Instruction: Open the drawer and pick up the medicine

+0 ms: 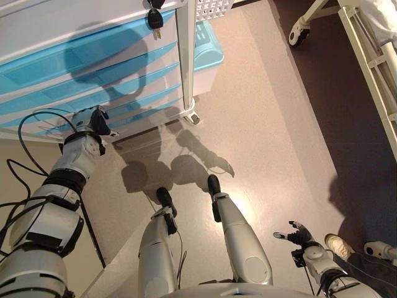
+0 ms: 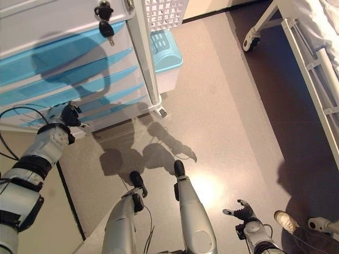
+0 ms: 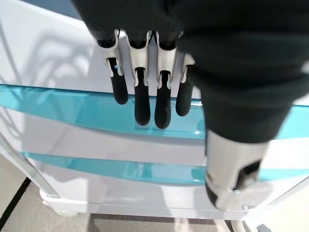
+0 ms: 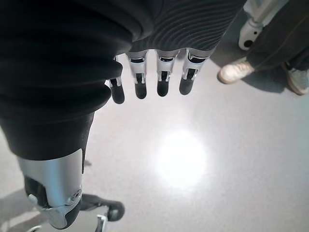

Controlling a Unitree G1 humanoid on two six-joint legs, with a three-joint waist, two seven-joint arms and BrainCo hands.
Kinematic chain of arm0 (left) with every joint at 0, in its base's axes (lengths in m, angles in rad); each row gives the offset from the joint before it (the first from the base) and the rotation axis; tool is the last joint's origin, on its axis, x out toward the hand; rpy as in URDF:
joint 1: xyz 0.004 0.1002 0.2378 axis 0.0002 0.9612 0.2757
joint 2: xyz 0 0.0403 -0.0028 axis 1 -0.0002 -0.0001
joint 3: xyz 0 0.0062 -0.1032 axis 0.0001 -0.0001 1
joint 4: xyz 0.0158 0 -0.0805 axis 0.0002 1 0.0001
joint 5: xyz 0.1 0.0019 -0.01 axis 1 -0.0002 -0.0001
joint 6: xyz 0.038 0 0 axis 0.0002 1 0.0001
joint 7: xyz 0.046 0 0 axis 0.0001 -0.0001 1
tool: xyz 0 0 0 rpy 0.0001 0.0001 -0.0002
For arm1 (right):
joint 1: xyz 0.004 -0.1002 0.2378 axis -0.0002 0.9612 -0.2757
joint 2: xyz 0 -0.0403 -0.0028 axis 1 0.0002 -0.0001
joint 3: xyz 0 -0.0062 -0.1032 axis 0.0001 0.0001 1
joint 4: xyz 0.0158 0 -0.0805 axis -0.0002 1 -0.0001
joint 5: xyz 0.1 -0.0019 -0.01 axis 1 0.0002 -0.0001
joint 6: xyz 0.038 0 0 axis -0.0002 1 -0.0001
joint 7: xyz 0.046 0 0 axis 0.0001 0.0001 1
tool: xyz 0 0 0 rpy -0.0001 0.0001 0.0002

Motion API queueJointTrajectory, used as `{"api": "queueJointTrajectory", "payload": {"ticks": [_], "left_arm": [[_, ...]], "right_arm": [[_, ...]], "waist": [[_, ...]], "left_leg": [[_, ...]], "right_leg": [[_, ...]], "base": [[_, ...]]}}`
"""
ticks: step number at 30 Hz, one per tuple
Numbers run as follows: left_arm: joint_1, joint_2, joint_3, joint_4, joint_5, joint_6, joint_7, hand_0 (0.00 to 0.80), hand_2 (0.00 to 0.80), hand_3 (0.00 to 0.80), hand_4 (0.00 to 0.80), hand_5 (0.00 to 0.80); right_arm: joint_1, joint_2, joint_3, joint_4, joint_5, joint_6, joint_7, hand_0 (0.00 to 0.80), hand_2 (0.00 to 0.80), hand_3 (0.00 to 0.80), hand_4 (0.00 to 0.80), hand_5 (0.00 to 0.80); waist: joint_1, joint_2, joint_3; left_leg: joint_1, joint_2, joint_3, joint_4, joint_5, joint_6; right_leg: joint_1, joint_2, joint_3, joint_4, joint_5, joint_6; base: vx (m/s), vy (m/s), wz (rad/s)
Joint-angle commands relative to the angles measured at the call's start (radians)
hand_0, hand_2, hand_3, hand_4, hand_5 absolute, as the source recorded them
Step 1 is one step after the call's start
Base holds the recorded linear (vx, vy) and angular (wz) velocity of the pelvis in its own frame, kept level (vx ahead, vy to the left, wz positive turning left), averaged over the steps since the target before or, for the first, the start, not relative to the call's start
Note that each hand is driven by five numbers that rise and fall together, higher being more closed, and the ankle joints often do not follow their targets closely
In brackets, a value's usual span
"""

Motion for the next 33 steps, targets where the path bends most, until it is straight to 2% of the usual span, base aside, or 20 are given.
{"api": "queueJointTrajectory", "payload": {"ticks": [1, 2, 3, 4, 5, 6, 7, 8, 9, 10, 15, 16, 19, 20, 25, 27, 30, 31, 32, 33], "left_arm": [[-0.007, 0.062, 0.113, -0.071, -0.078, -0.033, 0.069, 0.0, 0.0, 0.0, 0.0, 0.0], [-0.006, 0.062, 0.114, -0.071, -0.077, -0.032, 0.069, 0.0, 0.0, 0.0, 0.0, 0.0], [0.064, 0.053, 0.162, -0.122, -0.133, -0.055, 0.065, 0.0, 0.0, 0.0, 0.0, 0.0], [0.07, 0.053, 0.167, -0.126, -0.132, -0.054, 0.065, 0.0, 0.0, 0.0, 0.0, 0.0], [0.161, 0.026, 0.234, -0.212, -0.222, -0.084, 0.052, 0.0, 0.0, 0.0, 0.0, 0.0], [0.166, 0.026, 0.236, -0.214, -0.222, -0.083, 0.051, 0.0, 0.0, 0.0, 0.0, 0.0], [0.276, -0.006, 0.296, -0.275, -0.272, -0.111, 0.042, 0.0, 0.0, 0.0, 0.0, 0.0], [0.337, -0.017, 0.322, -0.34, -0.271, -0.114, 0.036, 0.0, 0.0, 0.0, 0.0, 0.0], [0.338, -0.017, 0.322, -0.34, -0.271, -0.114, 0.036, 0.0, 0.0, 0.0, 0.0, 0.0], [0.434, -0.057, 0.37, -0.379, -0.296, -0.13, 0.031, 0.0, 0.0, 0.0, 0.0, 0.0], [0.589, -0.124, 0.417, -0.408, -0.386, -0.191, -0.027, 0.0, 0.0, 0.0, 0.0, 0.0], [0.633, -0.182, 0.428, -0.383, -0.418, -0.216, -0.026, 0.0, 0.0, 0.0, 0.0, 0.0], [0.677, -0.218, 0.43, -0.36, -0.447, -0.23, -0.054, 0.0, 0.0, 0.0, 0.0, 0.0], [0.707, -0.264, 0.431, -0.309, -0.484, -0.235, -0.077, 0.0, 0.0, 0.0, 0.0, 0.0], [0.758, -0.328, 0.415, -0.215, -0.476, -0.226, -0.106, 0.0, 0.0, 0.0, 0.0, 0.0], [0.775, -0.376, 0.391, -0.109, -0.435, -0.208, -0.114, 0.0, 0.0, 0.0, 0.0, 0.0], [0.79, -0.407, 0.384, -0.035, -0.418, -0.198, -0.119, 0.0, 0.0, 0.0, 0.0, 0.0], [0.796, -0.449, 0.382, 0.069, -0.403, -0.182, -0.118, 0.0, 0.0, 0.0, 0.0, 0.0], [0.795, -0.449, 0.381, 0.071, -0.403, -0.183, -0.117, 0.0, 0.0, 0.0, 0.0, 0.0], [0.798, -0.472, 0.37, 0.14, -0.38, -0.169, -0.118, 0.0, 0.0, 0.0, 0.0, 0.0]], "right_arm": [[0.057, -0.032, -0.005, 0.01, 0.014, -0.011, -0.02, 0.0, 0.0, 0.0, 0.0, 0.0], [0.057, -0.032, -0.004, 0.01, 0.014, -0.011, -0.02, 0.0, 0.0, 0.0, 0.0, 0.0], [0.07, -0.029, -0.018, -0.005, 0.011, -0.01, -0.019, 0.0, 0.0, 0.0, 0.0, 0.0], [0.071, -0.031, -0.016, -0.006, 0.011, -0.01, -0.019, 0.0, 0.0, 0.0, 0.0, 0.0], [0.079, -0.031, -0.03, -0.016, 0.011, -0.009, -0.015, 0.0, 0.0, 0.0, 0.0, 0.0], [0.081, -0.031, -0.029, -0.016, 0.011, -0.009, -0.015, 0.0, 0.0, 0.0, 0.0, 0.0], [0.09, -0.029, -0.048, -0.017, 0.021, -0.009, -0.005, 0.0, 0.0, 0.0, 0.0, 0.0], [0.101, -0.03, -0.062, -0.02, 0.026, -0.01, 0.001, 0.0, 0.0, 0.0, 0.0, 0.0], [0.101, -0.03, -0.062, -0.02, 0.026, -0.01, 0.001, 0.0, 0.0, 0.0, 0.0, 0.0], [0.11, -0.028, -0.081, -0.02, 0.025, -0.011, 0.004, 0.0, 0.0, 0.0, 0.0, 0.0], [0.129, -0.029, -0.101, -0.006, 0.017, -0.013, 0.016, 0.0, 0.0, 0.0, 0.0, 0.0], [0.132, -0.02, -0.103, 0.007, 0.014, -0.018, 0.019, 0.0, 0.0, 0.0, 0.0, 0.0], [0.143, -0.02, -0.104, 0.017, 0.005, -0.021, 0.019, 0.0, 0.0, 0.0, 0.0, 0.0], [0.148, -0.016, -0.107, 0.036, -0.005, -0.019, 0.015, 0.0, 0.0, 0.0, 0.0, 0.0], [0.16, -0.005, -0.111, 0.06, -0.019, -0.015, 0.011, 0.0, 0.0, 0.0, 0.0, 0.0], [0.166, 0.006, -0.109, 0.071, -0.022, -0.011, 0.009, 0.0, 0.0, 0.0, 0.0, 0.0], [0.173, 0.016, -0.108, 0.081, -0.022, -0.007, 0.008, 0.0, 0.0, 0.0, 0.0, 0.0], [0.169, 0.034, -0.1, 0.093, -0.022, -0.003, 0.003, 0.0, 0.0, 0.0, 0.0, 0.0], [0.169, 0.034, -0.1, 0.094, -0.021, -0.003, 0.003, 0.0, 0.0, 0.0, 0.0, 0.0], [0.166, 0.05, -0.089, 0.113, -0.022, 0.003, 0.005, 0.0, 0.0, 0.0, 0.0, 0.0]], "waist": [[0.007, 0.038, -0.092], [0.007, 0.038, -0.092], [0.016, 0.041, -0.097], [0.014, 0.042, -0.097], [0.023, 0.037, -0.099], [0.024, 0.046, -0.102], [0.035, 0.043, -0.107], [0.042, 0.047, -0.109], [0.041, 0.047, -0.109], [0.059, 0.051, -0.116], [0.088, 0.062, -0.125], [0.105, 0.064, -0.138], [0.115, 0.069, -0.153], [0.125, 0.074, -0.168], [0.134, 0.079, -0.216], [0.14, 0.078, -0.249], [0.142, 0.074, -0.27], [0.145, 0.068, -0.292], [0.145, 0.069, -0.292], [0.148, 0.062, -0.315]], "left_leg": [[0.055, -0.06, 0.0, 0.039, -0.154, 0.062], [0.055, -0.06, 0.0, 0.039, -0.154, 0.062], [0.069, -0.068, -0.011, 0.023, -0.147, 0.06], [0.07, -0.068, -0.012, 0.021, -0.146, 0.059], [0.075, -0.079, -0.013, -0.002, -0.105, 0.062], [0.088, -0.078, -0.026, -0.001, -0.133, 0.056], [0.104, -0.088, -0.03, -0.03, -0.092, 0.059], [0.124, -0.095, -0.042, -0.05, -0.084, 0.055], [0.124, -0.095, -0.042, -0.05, -0.084, 0.055], [0.163, -0.108, -0.063, -0.085, -0.07, 0.051], [0.268, -0.128, -0.109, -0.172, -0.033, 0.04], [0.321, -0.135, -0.135, -0.215, -0.014, 0.035], [0.367, -0.142, -0.16, -0.264, 0.013, 0.03], [0.41, -0.147, -0.183, -0.298, 0.028, 0.027], [0.468, -0.149, -0.22, -0.359, 0.061, 0.02], [0.504, -0.148, -0.244, -0.393, 0.079, 0.015], [0.524, -0.148, -0.254, -0.408, 0.083, 0.014], [0.539, -0.15, -0.264, -0.418, 0.087, 0.013], [0.54, -0.15, -0.265, -0.419, 0.087, 0.013], [0.557, -0.148, -0.264, -0.429, 0.086, 0.013]], "right_leg": [[0.029, -0.01, -0.03, -0.123, 0.078, 0.052], [0.029, -0.01, -0.03, -0.123, 0.078, 0.052], [0.046, -0.013, -0.04, -0.13, 0.079, 0.051], [0.048, -0.013, -0.04, -0.131, 0.079, 0.051], [0.065, -0.023, -0.055, -0.154, 0.107, 0.044], [0.076, -0.019, -0.055, -0.146, 0.081, 0.049], [0.099, -0.027, -0.07, -0.17, 0.11, 0.042], [0.123, -0.028, -0.077, -0.181, 0.11, 0.041], [0.123, -0.028, -0.077, -0.182, 0.11, 0.041], [0.168, -0.034, -0.094, -0.205, 0.113, 0.041], [0.288, -0.045, -0.133, -0.26, 0.115, 0.04], [0.35, -0.049, -0.156, -0.291, 0.115, 0.04], [0.401, -0.054, -0.183, -0.323, 0.115, 0.038], [0.452, -0.056, -0.21, -0.347, 0.108, 0.038], [0.523, -0.06, -0.254, -0.388, 0.105, 0.036], [0.571, -0.06, -0.285, -0.412, 0.103, 0.037], [0.599, -0.058, -0.296, -0.424, 0.098, 0.035], [0.619, -0.056, -0.305, -0.432, 0.096, 0.035], [0.62, -0.056, -0.306, -0.432, 0.096, 0.035], [0.642, -0.055, -0.312, -0.446, 0.096, 0.036]], "base": [[0.026, -0.028, 0.05], [0.037, -0.053, 0.02], [0.022, -0.031, 0.03], [-0.056, -0.104, 0.06], [0.016, -0.044, 0.08], [-0.043, -0.112, 0.18], [0.061, -0.06, 0.21], [-0.032, -0.088, 0.38], [0.073, -0.06, 0.3], [0.047, -0.04, 0.32], [0.096, -0.054, 0.33], [0.065, -0.04, 0.37], [0.085, -0.067, 0.51], [0.056, -0.051, 0.58], [0.052, -0.032, 0.39], [0.038, -0.019, 0.37], [0.036, -0.003, 0.34], [0.021, -0.002, 0.19], [0.06, -0.008, 0.19], [0.04, -0.006, 0.14]]}}
